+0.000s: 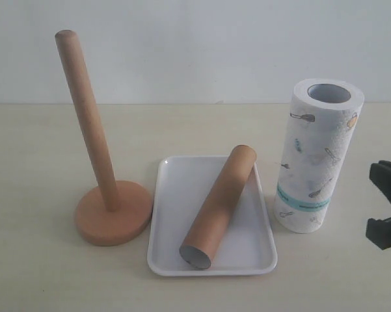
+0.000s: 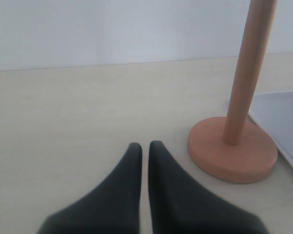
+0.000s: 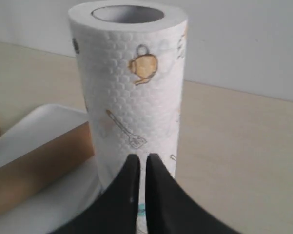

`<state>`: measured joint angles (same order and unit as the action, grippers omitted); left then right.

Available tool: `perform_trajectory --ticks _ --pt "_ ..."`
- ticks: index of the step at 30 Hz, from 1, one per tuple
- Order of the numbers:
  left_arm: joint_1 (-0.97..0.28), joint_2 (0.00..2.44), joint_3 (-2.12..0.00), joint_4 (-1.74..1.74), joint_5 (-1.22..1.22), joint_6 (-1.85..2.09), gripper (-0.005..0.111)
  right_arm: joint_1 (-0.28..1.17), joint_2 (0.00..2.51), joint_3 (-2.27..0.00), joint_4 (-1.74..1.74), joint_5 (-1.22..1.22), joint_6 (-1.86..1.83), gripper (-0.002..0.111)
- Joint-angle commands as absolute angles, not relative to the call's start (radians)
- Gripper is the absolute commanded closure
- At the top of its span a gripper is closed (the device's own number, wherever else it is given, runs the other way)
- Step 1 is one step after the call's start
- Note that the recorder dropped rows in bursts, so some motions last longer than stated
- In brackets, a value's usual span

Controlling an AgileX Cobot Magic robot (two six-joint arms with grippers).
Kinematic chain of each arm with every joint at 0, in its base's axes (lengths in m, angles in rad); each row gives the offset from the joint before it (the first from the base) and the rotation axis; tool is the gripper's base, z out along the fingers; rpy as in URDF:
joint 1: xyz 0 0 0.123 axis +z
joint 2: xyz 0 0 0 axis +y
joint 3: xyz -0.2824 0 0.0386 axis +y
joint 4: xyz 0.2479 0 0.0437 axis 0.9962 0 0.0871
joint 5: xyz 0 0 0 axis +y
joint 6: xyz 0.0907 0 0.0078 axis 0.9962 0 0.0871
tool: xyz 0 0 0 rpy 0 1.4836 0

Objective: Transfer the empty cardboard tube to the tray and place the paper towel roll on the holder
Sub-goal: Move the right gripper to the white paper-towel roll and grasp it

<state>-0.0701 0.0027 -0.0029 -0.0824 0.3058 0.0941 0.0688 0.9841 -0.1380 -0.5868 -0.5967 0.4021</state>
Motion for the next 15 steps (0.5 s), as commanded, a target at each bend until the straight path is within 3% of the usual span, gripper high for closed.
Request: perform_trajectory --ticks 1,7,9,12,15 --pt "-0.069 0.000 0.000 -0.089 0.303 0.098 0.103 0.070 1.045 -0.144 -0.635 -0.685 0.424 0.104" --pt "-0.069 0.000 0.000 -0.089 0.303 0.098 0.103 0.070 1.069 -0.144 -0.635 -0.702 0.424 0.103" --pt "-0.069 0.000 0.000 -0.089 0.303 0.098 0.103 0.070 1.069 -0.144 -0.635 -0.697 0.429 0.093" --pt "-0.069 0.000 0.000 -0.089 0.303 0.098 0.103 0.070 1.069 -0.144 -0.622 -0.677 0.454 0.056" --pt "-0.069 0.000 0.000 -0.089 0.303 0.098 0.103 0.070 1.069 -0.144 -0.582 -0.670 0.461 0.003"
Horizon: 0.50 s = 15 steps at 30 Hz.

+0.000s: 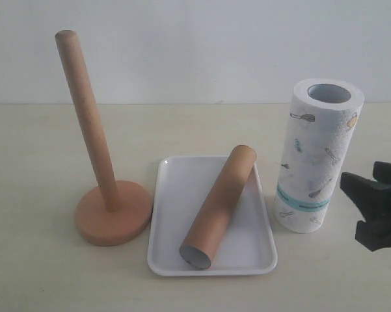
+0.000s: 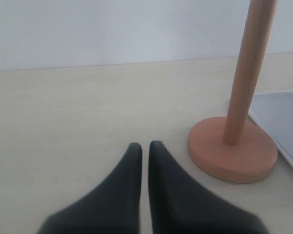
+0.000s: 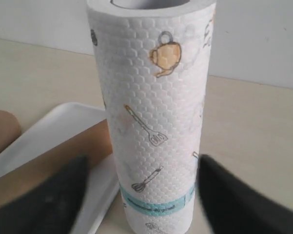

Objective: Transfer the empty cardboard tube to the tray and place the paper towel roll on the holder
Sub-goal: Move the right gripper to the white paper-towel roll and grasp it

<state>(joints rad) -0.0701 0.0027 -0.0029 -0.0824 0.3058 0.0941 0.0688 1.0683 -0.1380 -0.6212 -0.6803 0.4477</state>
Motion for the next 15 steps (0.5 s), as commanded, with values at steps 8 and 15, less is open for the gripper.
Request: perform_trajectory --ticks 8,15 --pt "-0.069 0.000 0.000 -0.089 0.303 0.098 0.103 0.070 1.069 -0.144 -0.585 -0.722 0.532 0.004" --pt "-0.069 0.000 0.000 -0.089 0.303 0.098 0.103 0.070 1.087 -0.144 -0.596 -0.801 0.436 0.004"
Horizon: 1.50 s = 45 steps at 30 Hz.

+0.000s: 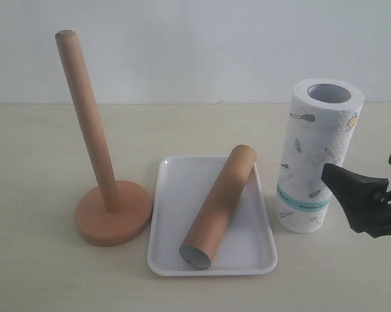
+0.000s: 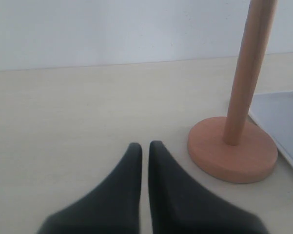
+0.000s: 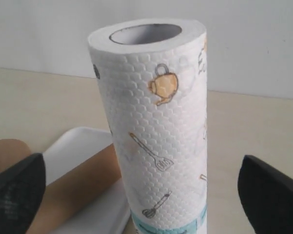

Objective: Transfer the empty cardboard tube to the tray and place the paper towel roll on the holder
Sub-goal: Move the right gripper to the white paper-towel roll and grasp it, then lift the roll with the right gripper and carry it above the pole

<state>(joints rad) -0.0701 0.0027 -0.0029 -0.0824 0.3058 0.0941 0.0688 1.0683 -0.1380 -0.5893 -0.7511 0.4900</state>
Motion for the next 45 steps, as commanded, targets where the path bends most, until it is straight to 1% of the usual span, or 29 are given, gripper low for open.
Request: perform_trajectory --ticks 1,4,7,11,13,17,21,25,26,27,28,29,30,31,35,45 --pt "-0.069 0.000 0.000 -0.089 0.303 0.098 0.103 0.070 1.103 -0.144 -0.596 -0.818 0.426 0.004" --pt "-0.069 0.000 0.000 -0.089 0.303 0.098 0.103 0.070 1.192 -0.144 -0.594 -0.920 0.355 0.004" --pt "-0.069 0.000 0.000 -0.089 0.303 0.098 0.103 0.070 1.329 -0.144 -0.578 -1.065 0.202 0.004" --pt "-0.069 0.000 0.000 -0.089 0.303 0.098 0.103 0.070 1.497 -0.144 -0.457 -1.221 0.119 0.004" --pt "-0.069 0.000 0.000 -0.089 0.303 0.098 0.103 0.070 1.600 -0.168 -0.433 -1.221 0.106 0.004" --pt "-0.069 0.000 0.000 -0.089 0.303 0.098 0.103 0.070 1.749 -0.311 -0.560 -1.221 0.101 0.004" --pt "-0.069 0.000 0.000 -0.089 0.303 0.098 0.103 0.070 1.765 -0.389 -0.562 -1.221 0.116 0.004" --pt "-0.069 0.000 0.000 -0.089 0.303 0.098 0.103 0.070 1.765 -0.422 -0.571 -1.221 0.219 0.006" --pt "-0.069 0.000 0.000 -0.089 0.303 0.098 0.103 0.070 1.765 -0.422 -0.578 -1.221 0.231 0.011" --pt "-0.069 0.000 0.000 -0.089 0.303 0.098 0.103 0.070 1.765 -0.422 -0.591 -1.221 0.238 0.022" --pt "-0.069 0.000 0.000 -0.089 0.303 0.098 0.103 0.070 1.765 -0.422 -0.603 -1.221 0.257 0.039" --pt "-0.069 0.000 0.000 -0.089 0.303 0.098 0.103 0.070 1.765 -0.422 -0.603 -1.221 0.263 0.061" --pt "-0.069 0.000 0.000 -0.089 0.303 0.098 0.103 0.070 1.765 -0.422 -0.591 -1.221 0.263 0.089" --pt "-0.069 0.000 0.000 -0.089 0.303 0.098 0.103 0.070 1.765 -0.422 -0.565 -1.221 0.268 0.108" --pt "-0.069 0.000 0.000 -0.089 0.303 0.098 0.103 0.070 1.765 -0.422 -0.482 -1.221 0.279 0.108" --pt "-0.069 0.000 0.000 -0.089 0.303 0.098 0.103 0.070 1.765 -0.422 -0.482 -1.221 0.278 0.108"
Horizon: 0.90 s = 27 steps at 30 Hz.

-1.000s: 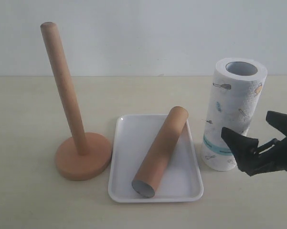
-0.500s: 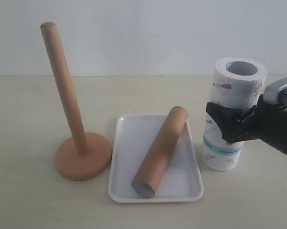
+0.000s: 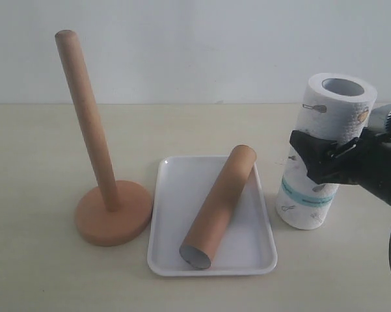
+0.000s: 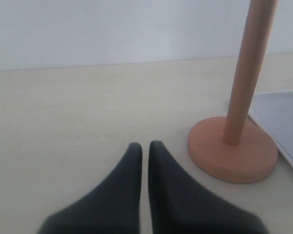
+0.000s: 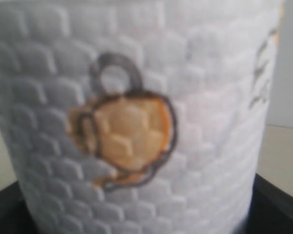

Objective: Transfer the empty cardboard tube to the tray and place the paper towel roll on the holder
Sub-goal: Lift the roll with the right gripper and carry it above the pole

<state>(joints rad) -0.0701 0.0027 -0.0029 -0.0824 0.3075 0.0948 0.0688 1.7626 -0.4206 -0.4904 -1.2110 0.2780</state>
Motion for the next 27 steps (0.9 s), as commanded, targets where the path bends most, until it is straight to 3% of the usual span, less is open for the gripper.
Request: perform_trajectory --ticks 1,10,14,19,27 --pt "-0.069 0.000 0.000 -0.089 0.303 0.098 0.103 0.070 1.765 -0.422 -0.485 -1.221 0.278 0.108" --pt "-0.069 0.000 0.000 -0.089 0.303 0.098 0.103 0.070 1.494 -0.420 -0.550 -1.211 0.308 0.108" --pt "-0.069 0.000 0.000 -0.089 0.303 0.098 0.103 0.070 1.256 -0.420 -0.554 -0.971 0.346 0.108" --pt "-0.069 0.000 0.000 -0.089 0.307 0.098 0.103 0.070 0.992 -0.422 -0.689 -0.744 0.576 0.108" --pt "-0.069 0.000 0.000 -0.089 0.307 0.098 0.103 0.070 0.799 -0.456 -0.919 -0.713 0.955 0.108"
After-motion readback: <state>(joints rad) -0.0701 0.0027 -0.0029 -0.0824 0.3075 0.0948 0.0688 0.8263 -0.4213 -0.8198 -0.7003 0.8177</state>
